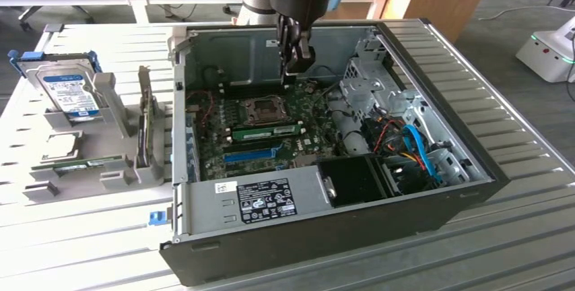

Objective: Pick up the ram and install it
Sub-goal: 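Press down the ram until it locks into place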

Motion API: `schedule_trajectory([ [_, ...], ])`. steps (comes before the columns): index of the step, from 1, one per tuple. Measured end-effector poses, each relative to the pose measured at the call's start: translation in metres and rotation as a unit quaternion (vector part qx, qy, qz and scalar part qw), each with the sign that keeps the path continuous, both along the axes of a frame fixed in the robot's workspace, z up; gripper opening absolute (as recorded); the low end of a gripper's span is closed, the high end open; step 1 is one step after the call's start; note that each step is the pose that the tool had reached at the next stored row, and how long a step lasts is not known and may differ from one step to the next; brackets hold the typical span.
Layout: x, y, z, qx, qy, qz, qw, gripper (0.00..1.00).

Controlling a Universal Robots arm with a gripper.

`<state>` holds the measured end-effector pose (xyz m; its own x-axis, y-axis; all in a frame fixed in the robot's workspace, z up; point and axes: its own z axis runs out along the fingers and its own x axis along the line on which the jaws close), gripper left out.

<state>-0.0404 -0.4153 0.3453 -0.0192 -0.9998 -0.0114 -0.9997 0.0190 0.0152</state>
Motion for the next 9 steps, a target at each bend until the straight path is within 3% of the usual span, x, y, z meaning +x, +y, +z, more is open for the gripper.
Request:
schedule_trajectory([
  [4,0.0,0.0,0.0,0.0,0.0,0.0,1.0,0.24],
  [7,0.0,0.0,0.0,0.0,0.0,0.0,1.0,0.11],
  [9,0.0,0.0,0.0,0.0,0.0,0.0,1.0,0.11],
])
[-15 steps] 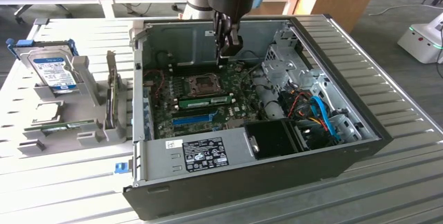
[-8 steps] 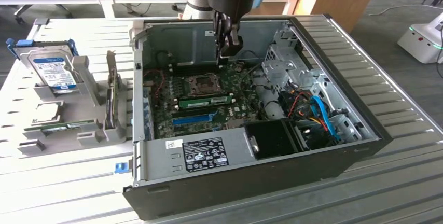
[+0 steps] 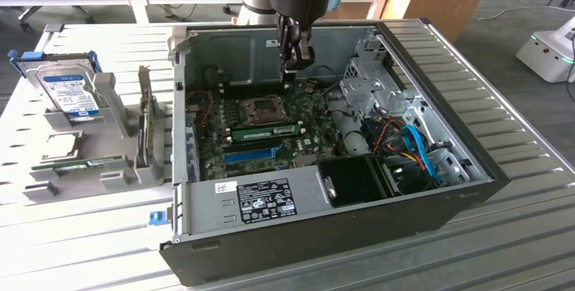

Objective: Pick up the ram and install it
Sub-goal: 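Press down the ram until it locks into place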

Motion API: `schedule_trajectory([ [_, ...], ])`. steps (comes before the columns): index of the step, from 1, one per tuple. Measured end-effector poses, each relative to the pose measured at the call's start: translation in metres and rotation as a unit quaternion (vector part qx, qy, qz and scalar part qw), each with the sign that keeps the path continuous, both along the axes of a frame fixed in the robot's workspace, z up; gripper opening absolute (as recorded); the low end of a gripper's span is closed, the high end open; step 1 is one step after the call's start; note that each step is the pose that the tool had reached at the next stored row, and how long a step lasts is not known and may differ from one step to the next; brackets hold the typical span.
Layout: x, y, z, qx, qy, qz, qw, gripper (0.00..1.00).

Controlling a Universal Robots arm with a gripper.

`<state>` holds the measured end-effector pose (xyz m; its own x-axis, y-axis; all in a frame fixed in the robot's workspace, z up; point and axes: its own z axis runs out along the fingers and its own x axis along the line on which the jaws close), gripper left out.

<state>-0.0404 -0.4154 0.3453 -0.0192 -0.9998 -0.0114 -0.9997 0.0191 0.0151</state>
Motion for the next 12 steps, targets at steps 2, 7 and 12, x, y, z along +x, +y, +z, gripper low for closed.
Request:
schedule_trajectory([
  [2,0.0,0.0,0.0,0.0,0.0,0.0,1.0,0.11],
  [7,0.0,0.0,0.0,0.0,0.0,0.0,1.0,0.11],
  [12,0.0023,0.0,-0.0001,0.0,0.0,0.0,1.0,0.11],
])
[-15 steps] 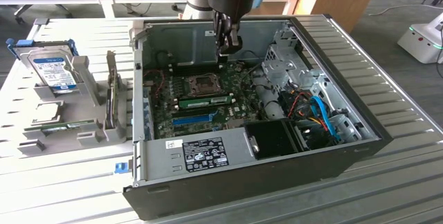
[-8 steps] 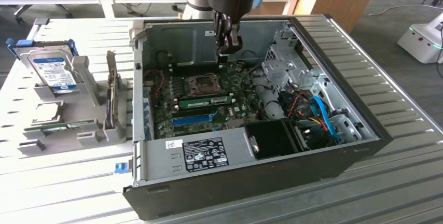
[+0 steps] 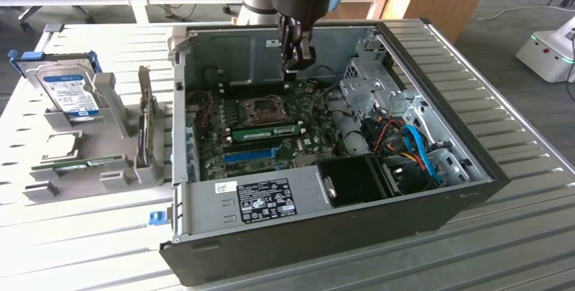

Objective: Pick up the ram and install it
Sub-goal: 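Press down the ram until it locks into place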

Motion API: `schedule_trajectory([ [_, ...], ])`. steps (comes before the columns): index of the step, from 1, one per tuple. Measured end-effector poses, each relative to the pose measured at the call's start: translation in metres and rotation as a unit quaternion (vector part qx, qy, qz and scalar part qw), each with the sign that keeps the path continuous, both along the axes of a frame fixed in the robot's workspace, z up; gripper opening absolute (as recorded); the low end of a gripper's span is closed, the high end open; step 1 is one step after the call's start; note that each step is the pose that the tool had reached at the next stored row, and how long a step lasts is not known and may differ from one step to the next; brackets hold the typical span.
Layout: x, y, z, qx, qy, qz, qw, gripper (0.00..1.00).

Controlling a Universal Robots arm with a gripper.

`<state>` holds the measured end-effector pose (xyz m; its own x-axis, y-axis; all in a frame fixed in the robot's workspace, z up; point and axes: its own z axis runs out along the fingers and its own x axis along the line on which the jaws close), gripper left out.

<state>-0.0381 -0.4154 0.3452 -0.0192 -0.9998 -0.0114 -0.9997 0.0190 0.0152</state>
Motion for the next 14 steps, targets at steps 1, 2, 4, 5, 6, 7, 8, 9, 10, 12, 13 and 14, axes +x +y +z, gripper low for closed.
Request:
schedule_trajectory([
  [1,0.001,0.0,0.0,0.0,0.0,0.0,1.0,0.11],
  [2,0.002,0.0,0.0,0.0,0.0,0.0,1.0,0.11],
  [4,0.005,0.0,-0.0002,0.0,0.0,0.0,1.0,0.11],
  [5,0.006,0.0,-0.0002,0.0,0.0,0.0,1.0,0.11],
  [6,0.007,0.0,-0.0003,0.0,0.0,0.0,1.0,0.11],
  [7,0.009,0.0,-0.0003,0.0,0.0,0.0,1.0,0.11],
  [8,0.01,0.0,-0.0004,0.0,-0.0001,0.0,1.0,0.11],
  [9,0.011,0.0,-0.0005,0.0,-0.0001,0.0,1.0,0.11],
  [10,0.012,0.0,-0.0006,0.0001,-0.0001,0.0,1.0,0.11],
  [12,0.015,0.0,-0.0008,0.0002,-0.0001,0.0,1.0,0.11],
  [13,0.016,0.0,-0.001,0.0002,-0.0001,0.0,1.0,0.11],
  [14,0.018,0.0,-0.0012,0.0002,-0.0001,0.0,1.0,0.11],
])
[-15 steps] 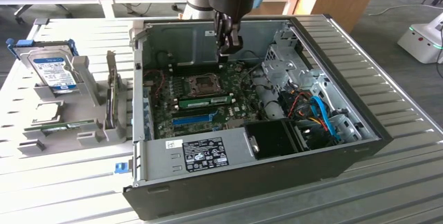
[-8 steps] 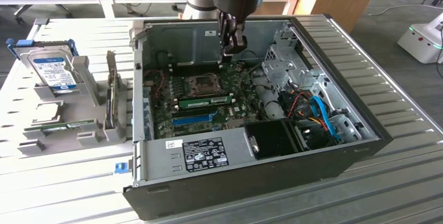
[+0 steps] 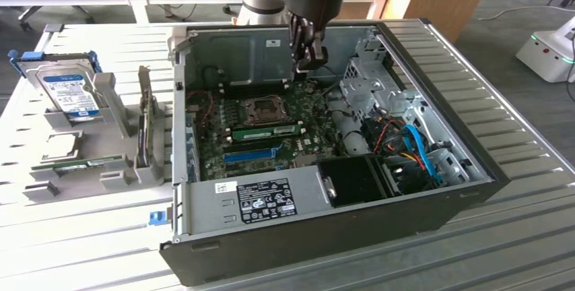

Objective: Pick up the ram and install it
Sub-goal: 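Press down the ram until it locks into place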

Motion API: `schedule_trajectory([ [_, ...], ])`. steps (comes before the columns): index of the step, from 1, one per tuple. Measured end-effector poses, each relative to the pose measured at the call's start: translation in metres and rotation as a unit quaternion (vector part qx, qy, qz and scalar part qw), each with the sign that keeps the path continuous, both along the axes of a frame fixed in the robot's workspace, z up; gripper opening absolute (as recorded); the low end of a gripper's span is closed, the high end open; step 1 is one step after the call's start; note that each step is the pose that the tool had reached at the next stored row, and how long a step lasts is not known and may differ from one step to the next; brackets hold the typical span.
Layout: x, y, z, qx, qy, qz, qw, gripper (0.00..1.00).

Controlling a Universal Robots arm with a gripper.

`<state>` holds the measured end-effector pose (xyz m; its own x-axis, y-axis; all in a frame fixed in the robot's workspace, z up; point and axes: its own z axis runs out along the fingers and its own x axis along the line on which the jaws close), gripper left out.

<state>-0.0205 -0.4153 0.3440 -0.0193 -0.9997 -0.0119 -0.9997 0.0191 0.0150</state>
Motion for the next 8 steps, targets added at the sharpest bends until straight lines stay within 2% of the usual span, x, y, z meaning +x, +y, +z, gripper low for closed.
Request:
schedule_trajectory([
  [5,0.007,-0.0002,-0.0013,-0.0002,0.0001,0.0,1.0,0.11],
  [8,0.012,-0.0004,-0.0018,-0.0001,0.0014,0.0,1.0,0.11],
])
